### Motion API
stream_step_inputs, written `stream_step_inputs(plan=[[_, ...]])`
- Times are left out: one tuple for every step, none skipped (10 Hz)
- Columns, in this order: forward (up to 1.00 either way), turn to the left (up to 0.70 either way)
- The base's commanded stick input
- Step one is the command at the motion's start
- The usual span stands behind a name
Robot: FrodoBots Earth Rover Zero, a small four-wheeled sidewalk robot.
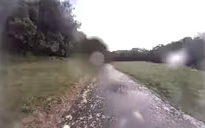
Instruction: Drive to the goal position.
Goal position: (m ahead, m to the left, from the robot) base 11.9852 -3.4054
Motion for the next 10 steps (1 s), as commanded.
stream_step_inputs(plan=[[0.7,0.0],[0.7,0.0],[0.7,0.0],[0.7,0.0],[0.7,0.0],[0.7,0.0],[0.7,0.0],[0.7,0.0],[0.7,0.0],[0.7,0.0]])
